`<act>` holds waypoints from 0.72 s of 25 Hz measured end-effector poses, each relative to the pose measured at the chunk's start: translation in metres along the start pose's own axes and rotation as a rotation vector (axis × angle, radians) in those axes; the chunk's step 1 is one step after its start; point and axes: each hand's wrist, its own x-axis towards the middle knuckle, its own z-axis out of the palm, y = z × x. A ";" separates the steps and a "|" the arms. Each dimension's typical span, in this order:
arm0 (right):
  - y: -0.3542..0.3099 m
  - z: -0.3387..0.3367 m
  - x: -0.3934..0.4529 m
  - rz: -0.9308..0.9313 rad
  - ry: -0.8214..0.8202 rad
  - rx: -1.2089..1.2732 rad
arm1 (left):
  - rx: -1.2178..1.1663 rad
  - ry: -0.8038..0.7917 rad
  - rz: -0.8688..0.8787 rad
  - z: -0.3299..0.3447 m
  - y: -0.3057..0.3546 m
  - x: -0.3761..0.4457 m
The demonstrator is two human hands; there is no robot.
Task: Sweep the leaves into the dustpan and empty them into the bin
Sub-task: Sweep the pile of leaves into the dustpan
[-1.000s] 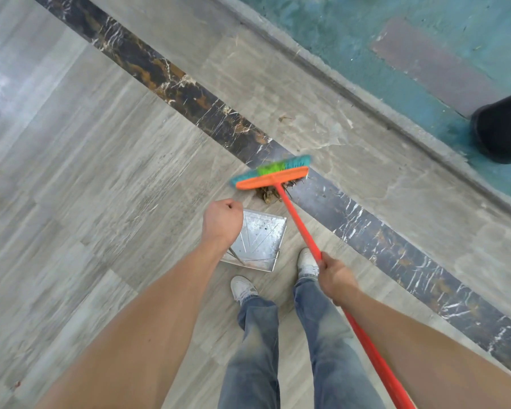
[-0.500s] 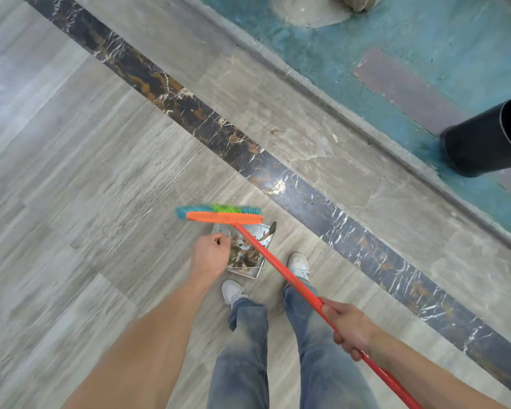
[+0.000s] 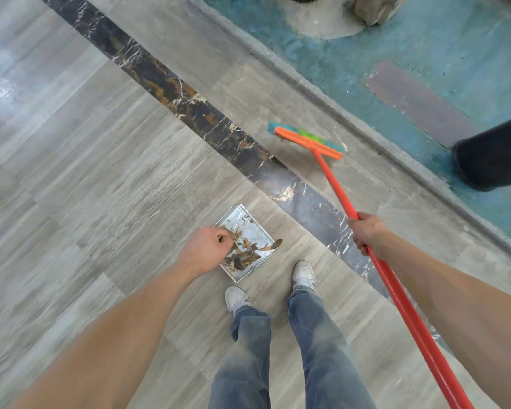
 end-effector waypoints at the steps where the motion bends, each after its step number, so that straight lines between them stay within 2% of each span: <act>1: -0.012 -0.004 0.016 -0.023 0.021 -0.051 | -0.006 0.011 0.002 0.001 -0.005 0.000; 4: -0.056 -0.007 0.053 -0.045 0.093 -0.076 | 0.044 0.085 -0.058 0.006 -0.030 -0.007; 9: -0.118 0.012 0.087 -0.018 0.081 0.035 | -0.001 0.184 -0.177 0.001 -0.053 -0.011; 15: -0.107 0.040 0.093 -0.060 -0.019 -0.164 | -0.052 0.162 -0.194 -0.004 -0.056 -0.010; 18: -0.076 0.061 0.075 -0.097 0.006 -0.349 | -0.043 0.136 -0.188 -0.008 -0.053 0.004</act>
